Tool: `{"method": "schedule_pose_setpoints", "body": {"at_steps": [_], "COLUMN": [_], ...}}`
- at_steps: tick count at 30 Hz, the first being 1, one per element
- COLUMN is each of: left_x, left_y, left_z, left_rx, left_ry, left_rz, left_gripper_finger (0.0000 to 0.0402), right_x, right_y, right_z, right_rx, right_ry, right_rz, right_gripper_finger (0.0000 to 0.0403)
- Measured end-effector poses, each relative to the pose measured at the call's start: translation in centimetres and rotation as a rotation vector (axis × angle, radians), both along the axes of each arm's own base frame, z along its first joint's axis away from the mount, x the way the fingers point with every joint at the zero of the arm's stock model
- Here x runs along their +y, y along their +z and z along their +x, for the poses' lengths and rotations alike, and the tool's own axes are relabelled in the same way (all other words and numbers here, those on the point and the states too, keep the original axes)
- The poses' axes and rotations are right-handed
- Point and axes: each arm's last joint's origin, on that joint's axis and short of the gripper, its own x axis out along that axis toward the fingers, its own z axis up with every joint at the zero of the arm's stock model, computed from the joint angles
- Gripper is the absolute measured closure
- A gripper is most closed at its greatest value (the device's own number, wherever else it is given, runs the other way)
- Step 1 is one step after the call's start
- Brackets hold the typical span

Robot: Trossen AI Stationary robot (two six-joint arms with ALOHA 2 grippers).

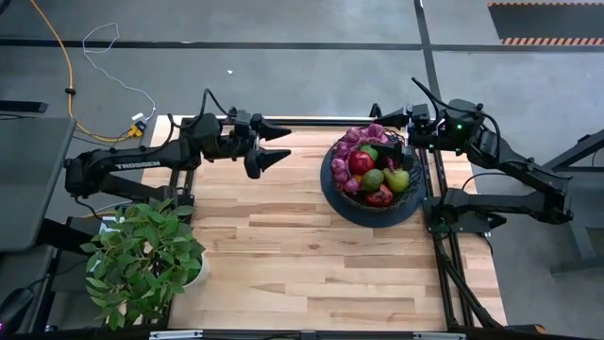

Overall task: Build produce basket
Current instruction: Return to Home Position

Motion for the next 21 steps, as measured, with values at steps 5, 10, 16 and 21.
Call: {"method": "schedule_pose_setpoints", "body": {"at_steps": [5,10,16,21], "left_x": [-1.9,-4.8,-6.4,-6.2], "left_y": [0.0,0.9,2.0,2.3], "left_z": [0.6,0.1,-2.5,-4.2], "left_rx": [-0.013,-0.041,-0.009,0.034], "left_ry": [-0.085,-0.170,-0.075,-0.014], "left_rz": [-0.076,-0.070,0.047,0.109], "left_gripper_finger": [0.0025,0.0026,0.0060,0.0161], "right_x": [0.0,0.0,0.0,0.0], "right_y": [0.0,0.0,0.0,0.0], "right_z": [0.0,0.0,0.0,0.0], "right_rx": [0.000,0.004,0.004,0.005], "right_ry": [0.000,0.003,0.003,0.002], "right_rz": [-0.001,-0.023,-0.023,-0.023], "right_gripper_finger": [0.0006,0.0006,0.0006,0.0006]}}
